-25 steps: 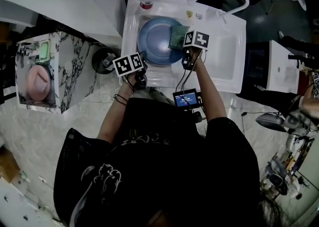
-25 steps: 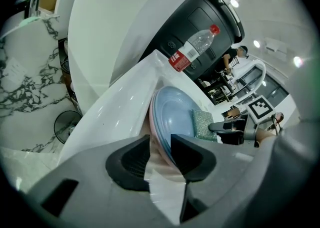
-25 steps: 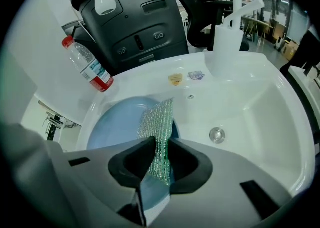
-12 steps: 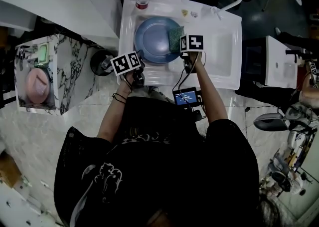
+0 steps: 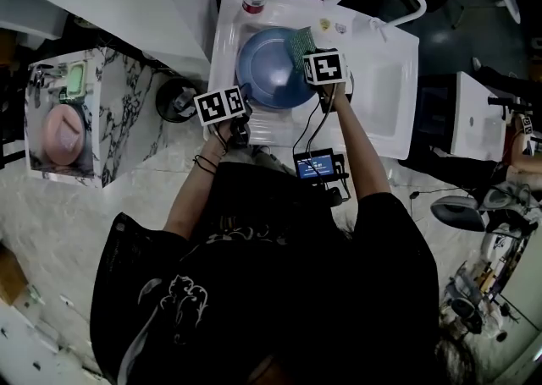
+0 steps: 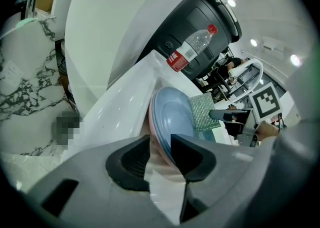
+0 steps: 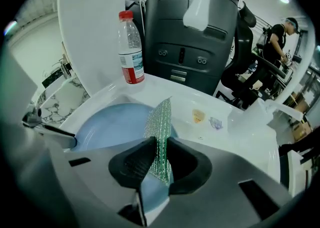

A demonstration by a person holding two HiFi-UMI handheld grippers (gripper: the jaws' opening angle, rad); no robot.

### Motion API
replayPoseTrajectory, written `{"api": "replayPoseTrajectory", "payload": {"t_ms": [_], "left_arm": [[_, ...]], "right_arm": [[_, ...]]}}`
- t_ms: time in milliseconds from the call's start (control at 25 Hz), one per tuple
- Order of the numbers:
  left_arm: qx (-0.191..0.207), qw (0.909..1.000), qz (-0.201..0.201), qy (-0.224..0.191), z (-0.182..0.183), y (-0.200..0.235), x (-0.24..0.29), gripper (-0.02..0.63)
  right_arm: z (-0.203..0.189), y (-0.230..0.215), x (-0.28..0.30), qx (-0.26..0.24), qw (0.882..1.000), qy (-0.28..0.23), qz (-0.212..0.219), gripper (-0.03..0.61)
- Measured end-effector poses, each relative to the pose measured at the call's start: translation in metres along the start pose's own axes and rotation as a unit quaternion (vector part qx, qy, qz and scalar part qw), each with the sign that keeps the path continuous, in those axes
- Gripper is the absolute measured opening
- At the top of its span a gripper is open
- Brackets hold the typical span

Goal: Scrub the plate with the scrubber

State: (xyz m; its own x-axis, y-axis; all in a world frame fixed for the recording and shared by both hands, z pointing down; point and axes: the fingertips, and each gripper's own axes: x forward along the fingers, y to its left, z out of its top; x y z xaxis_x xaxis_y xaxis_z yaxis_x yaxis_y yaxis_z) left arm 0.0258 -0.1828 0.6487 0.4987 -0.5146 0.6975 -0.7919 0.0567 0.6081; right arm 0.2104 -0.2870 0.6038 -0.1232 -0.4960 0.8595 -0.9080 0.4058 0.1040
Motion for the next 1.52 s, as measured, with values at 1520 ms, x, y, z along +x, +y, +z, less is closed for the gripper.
{"api": "replayPoseTrajectory", "payload": {"t_ms": [1520], "left_arm": [[-0.014,0.9998,-0.014,0.002,-0.001,0.004,0.001,0.140]], "right_arm": [[-0.030,0.142,-0.035,-0.403,0.888,0.002,0.223,0.080]]}}
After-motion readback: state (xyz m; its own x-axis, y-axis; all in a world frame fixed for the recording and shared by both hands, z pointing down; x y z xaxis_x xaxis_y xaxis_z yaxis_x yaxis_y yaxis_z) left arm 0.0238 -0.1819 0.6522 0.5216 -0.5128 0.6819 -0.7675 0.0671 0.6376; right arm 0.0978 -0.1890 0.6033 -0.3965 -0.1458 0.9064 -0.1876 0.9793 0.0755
